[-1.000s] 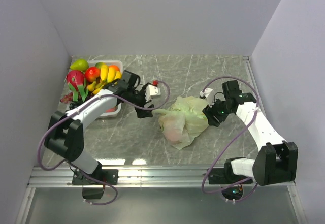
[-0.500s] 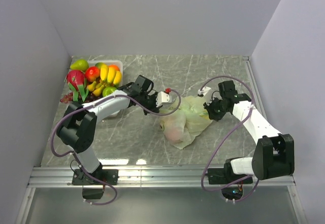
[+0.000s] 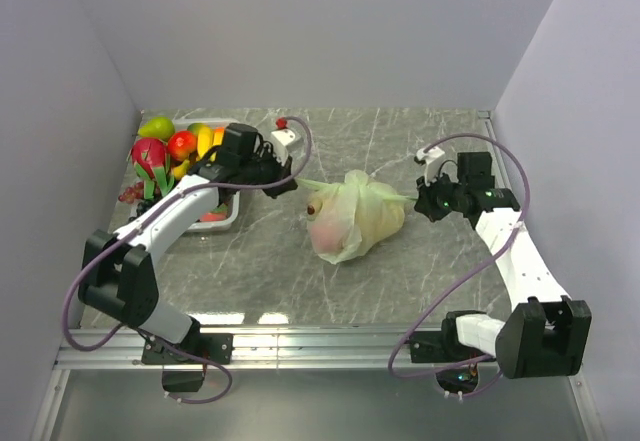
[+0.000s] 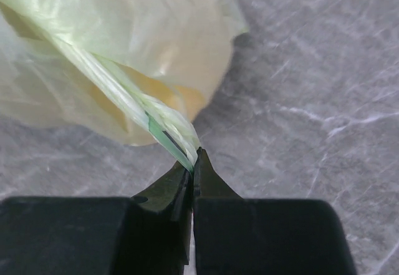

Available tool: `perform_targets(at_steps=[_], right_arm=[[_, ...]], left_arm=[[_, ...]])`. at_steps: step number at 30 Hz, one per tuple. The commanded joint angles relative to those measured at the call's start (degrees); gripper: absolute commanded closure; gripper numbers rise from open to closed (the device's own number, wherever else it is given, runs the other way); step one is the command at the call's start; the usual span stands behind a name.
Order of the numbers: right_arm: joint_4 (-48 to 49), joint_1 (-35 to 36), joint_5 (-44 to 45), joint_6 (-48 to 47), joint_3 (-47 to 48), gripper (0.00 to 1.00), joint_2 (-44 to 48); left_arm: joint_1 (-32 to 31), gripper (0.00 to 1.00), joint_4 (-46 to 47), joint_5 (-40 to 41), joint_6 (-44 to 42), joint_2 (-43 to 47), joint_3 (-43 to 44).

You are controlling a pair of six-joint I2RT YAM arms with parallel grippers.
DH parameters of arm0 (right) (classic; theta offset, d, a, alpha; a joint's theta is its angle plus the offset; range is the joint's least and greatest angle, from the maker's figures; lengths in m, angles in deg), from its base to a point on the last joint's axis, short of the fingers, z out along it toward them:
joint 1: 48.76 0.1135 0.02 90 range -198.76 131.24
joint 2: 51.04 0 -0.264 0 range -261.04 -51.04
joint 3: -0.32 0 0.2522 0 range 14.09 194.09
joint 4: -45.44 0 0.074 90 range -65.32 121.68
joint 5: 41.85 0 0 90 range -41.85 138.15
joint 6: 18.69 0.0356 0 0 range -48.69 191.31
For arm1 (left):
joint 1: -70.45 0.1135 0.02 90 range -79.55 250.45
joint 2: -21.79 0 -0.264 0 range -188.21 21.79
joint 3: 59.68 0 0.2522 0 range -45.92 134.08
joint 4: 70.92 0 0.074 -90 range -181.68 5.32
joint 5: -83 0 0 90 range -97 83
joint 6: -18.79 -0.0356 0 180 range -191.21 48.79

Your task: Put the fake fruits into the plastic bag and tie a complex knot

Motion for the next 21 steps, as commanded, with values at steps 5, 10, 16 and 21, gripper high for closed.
perform_targets(at_steps=[5, 10, 16, 21], right_arm=[[-0.23, -12.12, 13.01, -0.57, -0.75, 1.0, 0.01], [5.82, -17.66, 15.65, -6.37, -7.0, 1.0, -2.71], [8.83, -23.29, 16.45, -10.33, -9.11, 1.0, -7.02], [0.94, -22.24, 10.82, -7.53, 0.08, 1.0, -6.42]], left_arm=[[10.7, 1.0, -1.81, 12.36, 6.05, 2.94, -3.38], [13.08, 1.0, -0.05, 13.59, 3.78, 0.48, -6.81], [13.53, 1.0, 0.13, 13.24, 1.75, -1.19, -7.08], [13.09, 1.0, -1.89, 10.52, 0.78, -2.51, 1.24]])
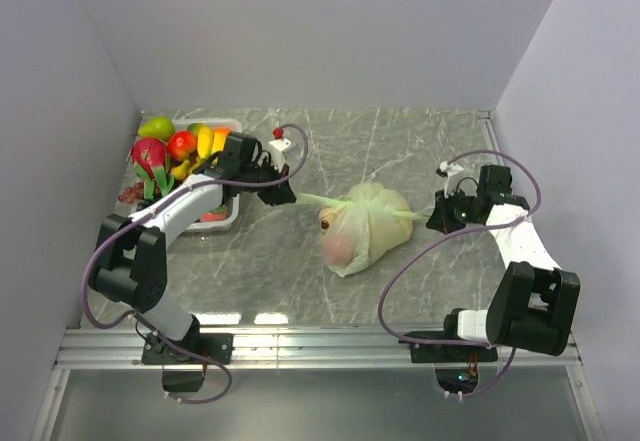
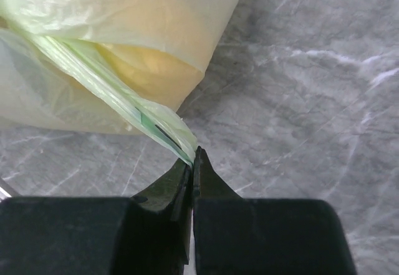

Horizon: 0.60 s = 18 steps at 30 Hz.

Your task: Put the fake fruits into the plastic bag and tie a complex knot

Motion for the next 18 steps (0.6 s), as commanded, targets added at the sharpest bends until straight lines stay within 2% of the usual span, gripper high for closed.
perform_targets(at_steps=[1, 5, 14, 18], right_arm=[[-2.6, -6.28, 20.66, -2.56, 8.96, 1.0, 1.08], [-4.72, -6.19, 18.89, -1.15, 13.63, 1.0, 2.14], [4.59, -7.59, 25.56, -5.02, 2.4, 1.0, -2.95], [0.4, -7.77, 23.2, -4.49, 5.98, 1.0, -4.36]], left_arm=[[8.96, 1.0, -4.98, 16.57, -4.7, 0.41, 8.1], [8.87, 1.0, -5.07, 16.3, -3.91, -0.12, 13.21], [9.04, 1.0, -1.99, 19.64, -6.99, -3.89, 5.31], [9.04, 1.0, -3.22, 19.12, -7.25, -5.13, 6.79]])
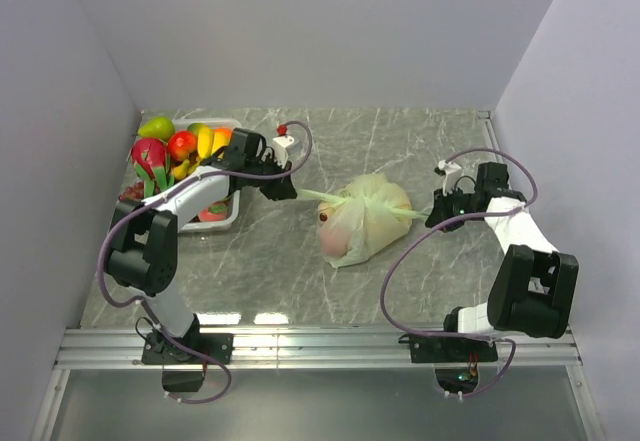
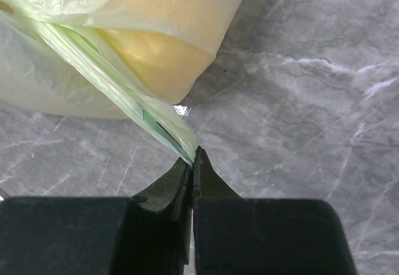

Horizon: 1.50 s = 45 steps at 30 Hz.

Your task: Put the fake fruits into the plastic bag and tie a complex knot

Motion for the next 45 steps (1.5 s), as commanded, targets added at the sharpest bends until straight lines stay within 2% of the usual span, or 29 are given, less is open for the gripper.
perform_targets(at_steps=[1, 7, 15, 23, 28, 29, 30, 31, 32, 34, 35, 37, 38, 39, 40, 42, 45], right_arm=[[-0.16, -7.55, 22.02, -3.42, 3.98, 1.0, 0.55], [-4.56, -5.62, 18.58, -2.19, 9.34, 1.0, 0.82], [-2.64, 0.09, 18.75, 1.06, 9.7, 1.0, 0.65], [-2.81, 0.36, 17.79, 0.8, 8.47, 1.0, -0.24], [-6.4, 0.45, 12.18, 0.1, 9.69, 1.0, -0.5], [-7.89, 0.62, 11.29, 0.18, 9.87, 0.95, -0.15], [-8.6, 1.06, 10.15, 0.18, 10.13, 0.88, 0.2], [-9.13, 1.32, 8.31, 0.27, 10.57, 0.69, 0.81], [-9.4, 1.67, 7.77, 0.71, 10.84, 0.61, 2.21], [-9.4, 2.72, 6.72, 2.37, 12.32, 0.44, 3.8], [-9.92, 2.99, 6.28, 2.99, 13.12, 0.39, 5.03], [-10.63, 3.26, 4.7, 5.44, 16.35, 0.26, 6.35], [-11.67, 3.26, 4.08, 6.33, 17.77, 0.25, 6.79], [-12.03, 3.34, 3.55, 7.21, 19.35, 0.25, 7.15], [-12.04, 3.35, 3.29, 9.22, 21.98, 0.24, 8.54], [-11.33, 3.35, 2.5, 10.99, 24.1, 0.17, 9.78], [-13.43, 4.57, 1.44, 12.58, 27.97, 0.16, 10.23]], left_arm=[[8.23, 1.0, -2.69, 18.03, -4.83, 1.41, 1.34], [7.97, 1.0, -4.54, 15.74, -3.25, 2.11, 4.41], [7.09, 1.0, -3.49, 17.4, -0.17, 6.24, 0.82], [6.92, 1.0, -5.15, 15.91, -0.17, 7.92, -3.84], [5.68, 0.98, -6.38, 14.87, -0.43, 7.3, -2.88], [5.6, 0.82, -7.0, 14.42, -0.52, 7.04, -1.84], [5.25, 0.75, -8.57, 14.16, -0.52, 6.86, -0.96], [5.16, 0.66, -9.37, 13.72, -0.43, 6.69, 0.01], [5.24, 0.53, -9.98, 13.02, -0.26, 6.86, 1.76], [5.16, 0.44, -11.21, 12.05, 0.36, 7.47, 3.53], [5.16, 0.29, -11.48, 11.52, 0.8, 8.43, 5.45], [5.16, 0.17, -14.36, 11.08, 1.33, 9.05, 10.18], [5.24, 0.13, -16.04, 10.64, 1.5, 9.32, 12.3], [5.33, 0.03, -17.45, 9.94, 2.03, 9.49, 14.5], [5.51, 0.02, -20.16, 8.8, 1.94, 9.76, 18.35], [5.94, 0.01, -20.8, 6.52, 3.25, 11.6, 20.49], [6.21, 0.01, -17.82, 6.77, 7.63, 16.34, 19.62]])
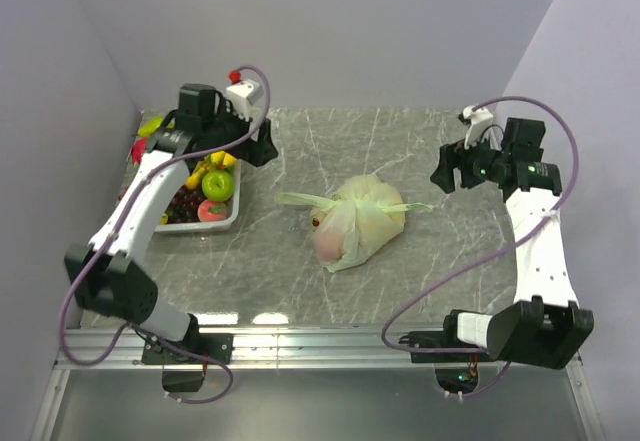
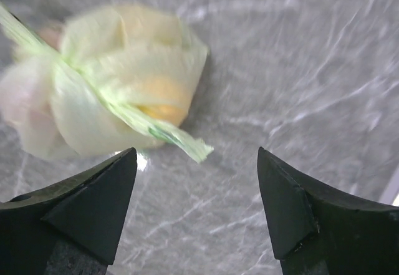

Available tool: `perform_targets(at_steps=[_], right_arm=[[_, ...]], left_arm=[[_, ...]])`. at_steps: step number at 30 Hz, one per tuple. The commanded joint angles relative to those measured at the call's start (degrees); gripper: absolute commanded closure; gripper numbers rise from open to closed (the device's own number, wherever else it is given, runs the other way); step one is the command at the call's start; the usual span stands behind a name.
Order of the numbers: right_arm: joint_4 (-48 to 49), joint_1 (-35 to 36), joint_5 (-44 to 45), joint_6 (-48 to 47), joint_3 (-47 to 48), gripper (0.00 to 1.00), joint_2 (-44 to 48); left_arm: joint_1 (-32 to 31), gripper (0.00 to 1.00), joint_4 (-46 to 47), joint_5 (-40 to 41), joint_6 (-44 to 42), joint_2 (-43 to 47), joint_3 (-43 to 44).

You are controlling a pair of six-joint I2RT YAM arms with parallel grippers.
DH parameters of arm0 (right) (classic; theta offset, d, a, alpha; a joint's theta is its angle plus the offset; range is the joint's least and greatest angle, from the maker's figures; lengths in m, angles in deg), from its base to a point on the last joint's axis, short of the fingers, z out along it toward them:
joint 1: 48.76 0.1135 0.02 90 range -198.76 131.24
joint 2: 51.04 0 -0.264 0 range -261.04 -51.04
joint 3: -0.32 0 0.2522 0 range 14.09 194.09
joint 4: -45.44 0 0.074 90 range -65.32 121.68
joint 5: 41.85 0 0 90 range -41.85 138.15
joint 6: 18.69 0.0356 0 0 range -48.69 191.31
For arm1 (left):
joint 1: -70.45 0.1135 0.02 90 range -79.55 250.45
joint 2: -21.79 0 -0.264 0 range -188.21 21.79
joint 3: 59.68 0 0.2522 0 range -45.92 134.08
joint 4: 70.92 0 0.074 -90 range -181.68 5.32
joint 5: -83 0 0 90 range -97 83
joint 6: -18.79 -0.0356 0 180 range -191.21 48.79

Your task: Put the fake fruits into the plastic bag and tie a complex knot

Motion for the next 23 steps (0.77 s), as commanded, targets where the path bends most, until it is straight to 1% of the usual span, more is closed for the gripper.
perform_targets(at_steps=[1, 2, 3, 4, 6, 8, 9, 10, 13, 14, 17, 19, 23], right_arm=[[-2.73, 1.56, -2.3, 3.46, 5.15, 0.16, 1.46], [-4.13, 2.69, -2.3, 3.64, 5.43, 0.16, 1.2], [-5.01, 3.4, -2.73, 3.2, 5.43, 0.15, 1.11], [-5.28, 4.36, -2.74, 3.2, 4.3, 0.15, 1.54], [-3.8, 7.88, -1.95, 4.33, 1.84, 0.15, 2.94], [-0.91, 9.99, 0.41, 5.39, -2.82, 0.15, 5.75], [-0.02, 14.26, 1.3, 6.35, -5.62, 0.14, 6.72], [0.51, 15.61, 3.04, 6.97, -6.95, 0.14, 8.04], [2.71, 19.74, 4.73, 8.82, -11.51, 0.14, 10.33], [3.23, 20.19, 4.82, 9.08, -12.58, 0.14, 10.77], [3.68, 20.72, 5.26, 9.26, -15.66, 0.14, 12.44], [3.59, 20.9, 5.43, 8.39, -17.15, 0.14, 12.97], [2.98, 21.16, 6.32, 7.16, -18.39, 0.14, 12.97]], left_arm=[[0.35, 0.01, -0.81, -1.58, 4.68, 7.06, 0.96], [0.53, 0.01, -1.94, -1.75, 4.6, 8.2, 0.78], [0.44, 0.01, -2.47, -1.75, 7.21, 8.64, 0.34], [0.53, 0.01, -2.82, -0.53, 7.84, 9.17, -1.14], [0.44, 0.01, -3.53, 0.44, 8.55, 11.19, -3.43], [0.44, 0.01, -3.18, 2.11, 8.9, 14.51, -8.09], [0.44, 0.01, -2.74, 2.64, 9.17, 15.76, -9.67], [0.44, 0.01, -2.57, 2.82, 8.99, 18.29, -12.64], [0.53, 0.01, -3.44, 4.14, 8.03, 21.65, -17.66], [0.53, 0.01, -3.79, 5.62, 8.03, 23.74, -18.81], [0.79, 0.01, -5.37, 6.77, 7.24, 27.19, -22.86], [0.88, 0.01, -5.73, 6.43, 7.32, 29.64, -25.23], [2.02, 0.0, -6.43, 4.58, 8.29, 31.06, -26.91]])
